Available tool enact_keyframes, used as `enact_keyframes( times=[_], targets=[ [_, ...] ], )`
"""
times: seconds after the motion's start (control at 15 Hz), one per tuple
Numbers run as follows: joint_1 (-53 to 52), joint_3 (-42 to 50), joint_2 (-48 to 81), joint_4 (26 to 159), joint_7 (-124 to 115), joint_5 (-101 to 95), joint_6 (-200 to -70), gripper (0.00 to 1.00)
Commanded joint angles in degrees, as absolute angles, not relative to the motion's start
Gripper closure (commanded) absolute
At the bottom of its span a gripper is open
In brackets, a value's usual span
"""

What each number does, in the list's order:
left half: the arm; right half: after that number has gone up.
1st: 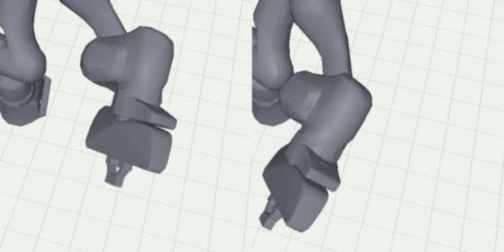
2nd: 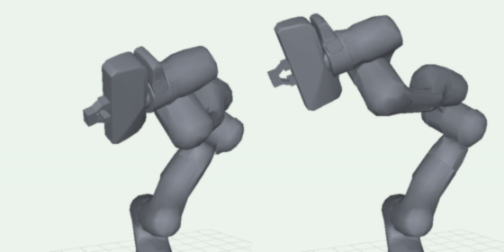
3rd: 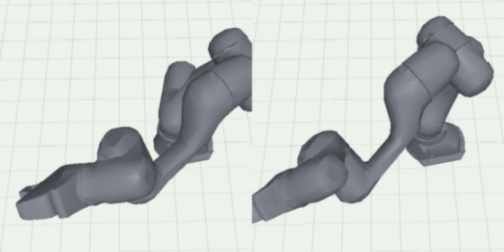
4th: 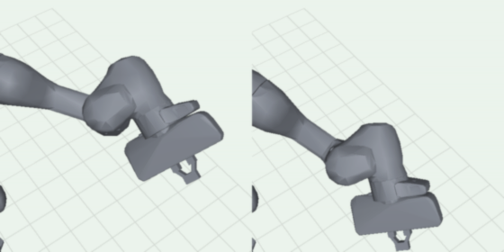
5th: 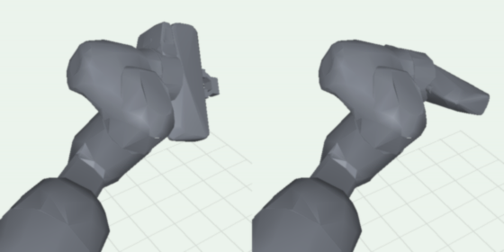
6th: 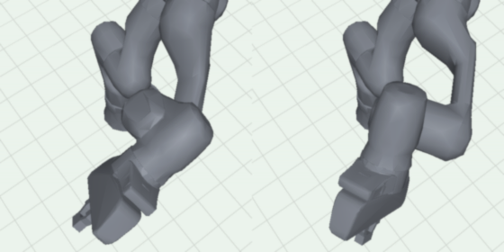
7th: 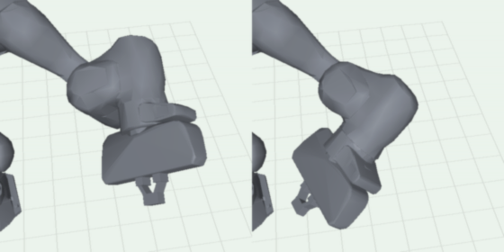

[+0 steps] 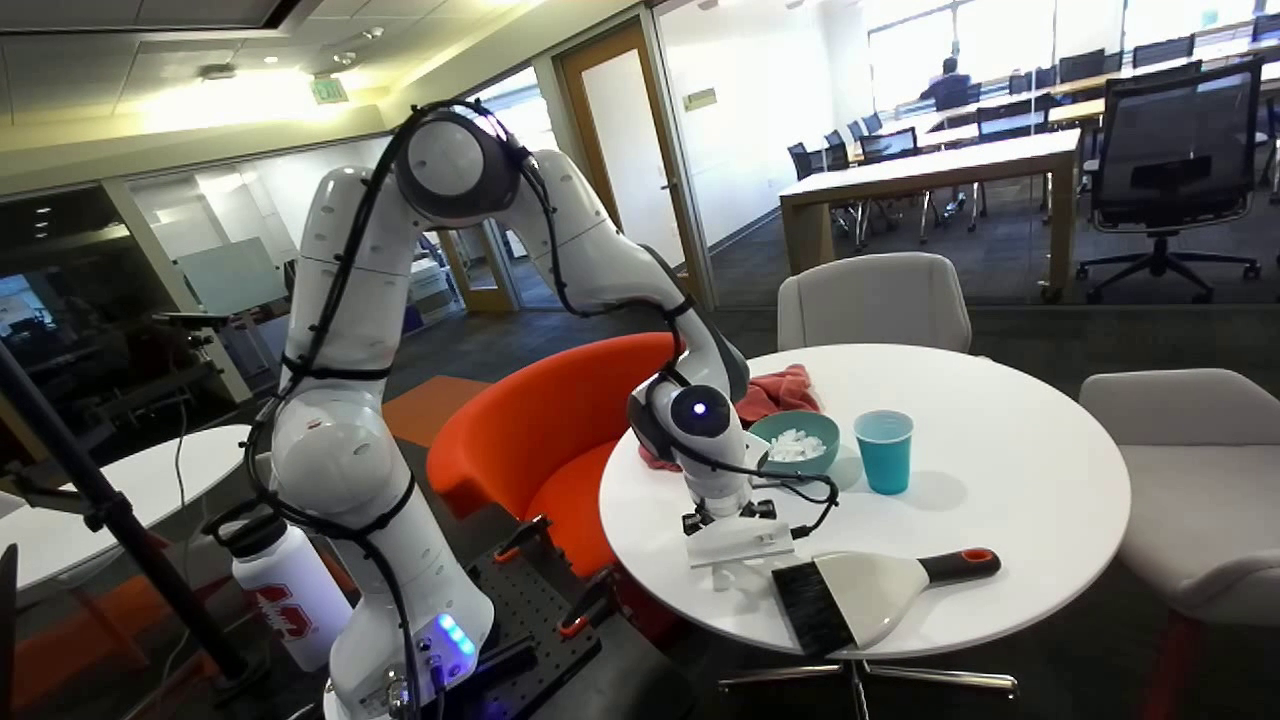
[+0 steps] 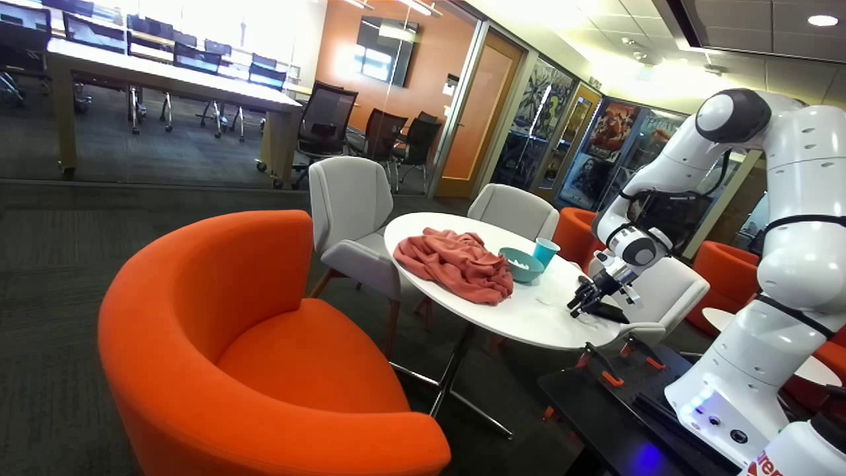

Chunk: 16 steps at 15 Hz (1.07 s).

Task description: Use the white spoon to stir the contents in the bowl

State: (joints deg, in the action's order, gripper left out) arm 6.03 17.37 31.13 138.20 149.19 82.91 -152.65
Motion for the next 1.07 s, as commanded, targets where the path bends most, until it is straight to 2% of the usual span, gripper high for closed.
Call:
enact_keyframes(
  times=[0.0,0.2,0.27,0.6,0.87,1.0],
  targets=[
    [5.61,17.62,29.51,138.80,148.82,83.42,-153.67,0.76],
    [5.45,17.63,29.55,138.72,148.48,83.14,-153.72,0.99],
    [5.36,17.63,29.70,138.63,148.21,82.96,-153.79,1.00],
    [4.10,18.67,26.47,140.83,147.17,80.26,-155.14,0.97],
    [3.49,19.89,17.63,146.76,134.98,60.82,-158.71,0.97],
    [-2.53,26.61,14.38,148.85,128.00,50.79,-157.95,0.97]
  ],
)
